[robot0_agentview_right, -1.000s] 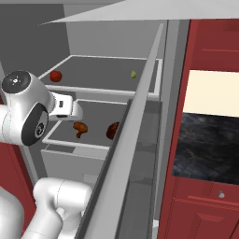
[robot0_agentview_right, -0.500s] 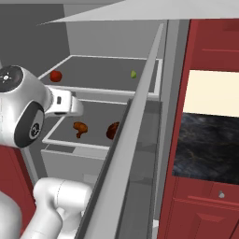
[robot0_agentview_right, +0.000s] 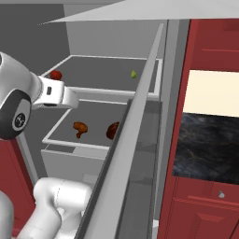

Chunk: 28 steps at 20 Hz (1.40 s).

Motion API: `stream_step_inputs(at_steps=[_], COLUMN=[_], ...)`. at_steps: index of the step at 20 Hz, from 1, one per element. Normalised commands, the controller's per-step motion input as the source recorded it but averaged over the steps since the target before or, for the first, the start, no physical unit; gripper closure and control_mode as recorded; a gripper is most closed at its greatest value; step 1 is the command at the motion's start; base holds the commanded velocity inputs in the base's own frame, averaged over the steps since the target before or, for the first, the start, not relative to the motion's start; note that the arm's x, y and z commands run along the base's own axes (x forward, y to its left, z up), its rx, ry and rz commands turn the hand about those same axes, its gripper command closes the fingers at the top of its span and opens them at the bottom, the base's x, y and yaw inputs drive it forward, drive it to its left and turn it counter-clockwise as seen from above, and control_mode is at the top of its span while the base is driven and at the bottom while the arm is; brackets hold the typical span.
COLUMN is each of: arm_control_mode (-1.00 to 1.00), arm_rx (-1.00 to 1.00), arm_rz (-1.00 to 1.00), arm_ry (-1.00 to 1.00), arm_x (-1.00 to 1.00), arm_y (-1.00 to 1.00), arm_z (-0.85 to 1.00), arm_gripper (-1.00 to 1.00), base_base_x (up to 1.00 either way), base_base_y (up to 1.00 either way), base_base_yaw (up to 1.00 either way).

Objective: Gather the bell pepper and lemon wedge from the fridge and place them on a tray on the dining counter. Then gather the steak and chicken drumstick from the fridge and place them on the other tray.

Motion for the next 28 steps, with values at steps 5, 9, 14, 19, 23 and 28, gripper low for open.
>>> stream_step_inputs(at_steps=[5,9,14,19,23,28], arm_control_mode=[-1.00,-1.00,-1.00,-1.00,-1.00,-1.00], arm_rx=[0.00,0.00,0.00,0.00,0.00,0.00], arm_rz=[-0.03,-0.01,-0.06,-0.05,-0.02,-0.01], arm_ry=[0.00,0.00,-0.01,-0.01,-0.04,-0.04], arm_x=[-0.04,0.00,0.06,0.14,0.29,0.43], arm_y=[-0.18,-0.12,-0.08,-0.27,-0.37,-0.30], arm_z=[0.41,0.23,0.00,0.00,-0.05,-0.07], arm_gripper=[-1.00,-1.00,-1.00,-1.00,-1.00,-1.00], base_base_x=[0.00,0.00,0.00,0.00,0.00,0.00], base_base_y=[0.00,0.00,0.00,0.00,0.00,0.00], base_base_yaw=[0.00,0.00,0.00,0.00,0.00,0.00])
